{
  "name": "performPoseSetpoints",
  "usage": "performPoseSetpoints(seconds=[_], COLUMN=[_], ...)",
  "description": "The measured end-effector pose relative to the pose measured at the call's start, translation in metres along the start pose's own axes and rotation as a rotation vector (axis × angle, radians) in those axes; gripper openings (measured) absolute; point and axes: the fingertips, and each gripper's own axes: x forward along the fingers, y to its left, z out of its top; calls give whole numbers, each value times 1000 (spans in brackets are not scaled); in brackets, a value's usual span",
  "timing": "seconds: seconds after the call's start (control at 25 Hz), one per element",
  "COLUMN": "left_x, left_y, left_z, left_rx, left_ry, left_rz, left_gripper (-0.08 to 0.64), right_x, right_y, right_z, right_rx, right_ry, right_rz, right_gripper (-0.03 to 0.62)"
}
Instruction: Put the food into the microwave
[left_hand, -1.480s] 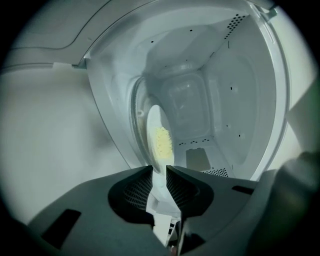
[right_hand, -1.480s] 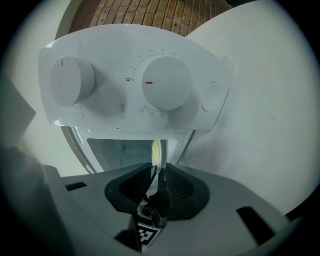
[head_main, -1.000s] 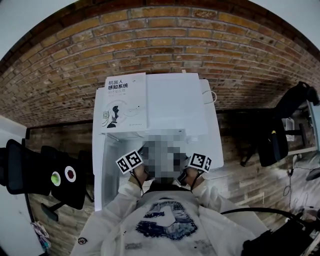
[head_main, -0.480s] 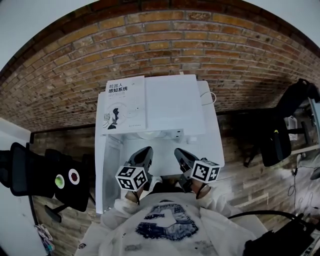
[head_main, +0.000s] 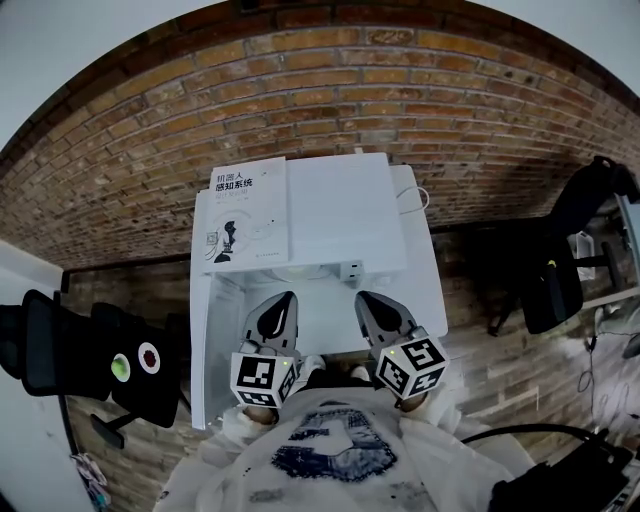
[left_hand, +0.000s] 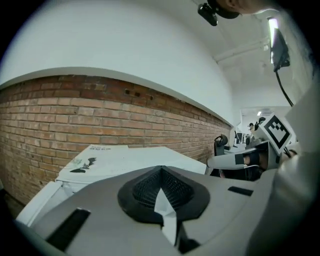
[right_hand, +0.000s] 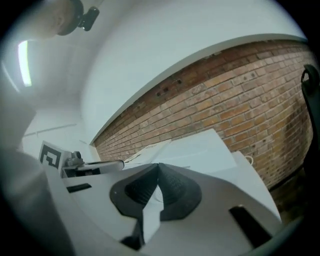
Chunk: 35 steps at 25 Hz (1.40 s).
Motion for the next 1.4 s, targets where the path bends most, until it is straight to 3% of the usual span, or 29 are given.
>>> performPoseSetpoints(seconds=[0.28, 0.72, 1.4], left_x=[-8, -8, -7], left_y=[-11, -10, -6], left_z=[31, 32, 26], left_rx=[132, 156, 150], left_ry=[-55, -61, -49], left_rz=[22, 42, 45], left_gripper=[6, 6, 6], right_x=[-7, -11, -6], right_y=[14, 16, 20], right_z=[25, 32, 28], right_rx=[-96, -164, -173], right_ry=[-51, -65, -50], right_rz=[-5, -20, -8], right_gripper=[15, 12, 12])
